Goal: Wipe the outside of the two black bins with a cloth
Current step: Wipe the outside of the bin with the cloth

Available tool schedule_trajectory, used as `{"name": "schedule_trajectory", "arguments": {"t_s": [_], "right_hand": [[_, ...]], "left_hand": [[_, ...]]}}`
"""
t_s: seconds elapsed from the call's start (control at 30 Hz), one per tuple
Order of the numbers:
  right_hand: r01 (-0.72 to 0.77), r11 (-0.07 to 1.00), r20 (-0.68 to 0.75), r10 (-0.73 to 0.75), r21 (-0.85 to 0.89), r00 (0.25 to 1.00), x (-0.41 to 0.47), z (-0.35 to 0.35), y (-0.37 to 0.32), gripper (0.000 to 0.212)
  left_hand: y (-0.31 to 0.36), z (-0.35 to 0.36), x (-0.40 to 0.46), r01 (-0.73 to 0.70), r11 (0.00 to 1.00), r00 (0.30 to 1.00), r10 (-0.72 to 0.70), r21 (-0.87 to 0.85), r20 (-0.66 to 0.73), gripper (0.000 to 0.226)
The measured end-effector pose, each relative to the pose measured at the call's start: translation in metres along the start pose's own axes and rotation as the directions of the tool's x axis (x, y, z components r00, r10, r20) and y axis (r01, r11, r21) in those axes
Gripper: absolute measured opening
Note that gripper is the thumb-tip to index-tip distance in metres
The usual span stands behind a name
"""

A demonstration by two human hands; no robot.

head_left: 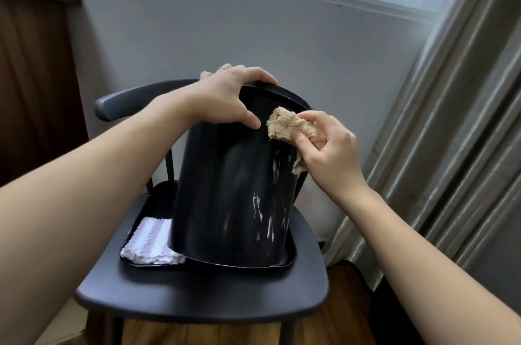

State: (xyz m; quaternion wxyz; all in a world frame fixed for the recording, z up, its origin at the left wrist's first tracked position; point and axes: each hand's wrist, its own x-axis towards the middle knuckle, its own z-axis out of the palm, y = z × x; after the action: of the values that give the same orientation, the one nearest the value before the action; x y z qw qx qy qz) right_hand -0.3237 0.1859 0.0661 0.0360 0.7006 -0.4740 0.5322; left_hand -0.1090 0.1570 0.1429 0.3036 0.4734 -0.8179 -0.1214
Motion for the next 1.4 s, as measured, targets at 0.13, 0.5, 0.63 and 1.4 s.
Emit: {"name": "schedule_trajectory", "arguments": {"t_s": [0.13,0.5,0.63,1.4], "right_hand": [[0.001,1.000,-0.045,-0.002,-0.011,0.999,0.010,-0.003,-0.005,0.021],[0.087,0.996,0.074,-0.085,-0.016,0.994,-0.016,-0.007,0.000,0.019],[0.189,0.981,0.100,-0.183,-0.047,0.978,-0.021,-0.011,0.001,0.018],[0.162,0.984,-0.022,-0.163,-0.073,0.986,-0.025,0.005,-0.008,0.017]], "left_hand": [[-0.005,0.003,0.003,-0.012,0.999,1.000,0.011,-0.039,-0.022,0.070],[-0.009,0.006,0.010,-0.004,0.998,1.000,0.006,-0.063,0.028,0.066],[-0.007,0.005,0.010,0.013,0.997,0.999,-0.010,-0.070,0.044,0.066],[-0.008,0.007,0.007,-0.027,0.998,1.000,0.027,-0.054,0.001,0.065]]}}
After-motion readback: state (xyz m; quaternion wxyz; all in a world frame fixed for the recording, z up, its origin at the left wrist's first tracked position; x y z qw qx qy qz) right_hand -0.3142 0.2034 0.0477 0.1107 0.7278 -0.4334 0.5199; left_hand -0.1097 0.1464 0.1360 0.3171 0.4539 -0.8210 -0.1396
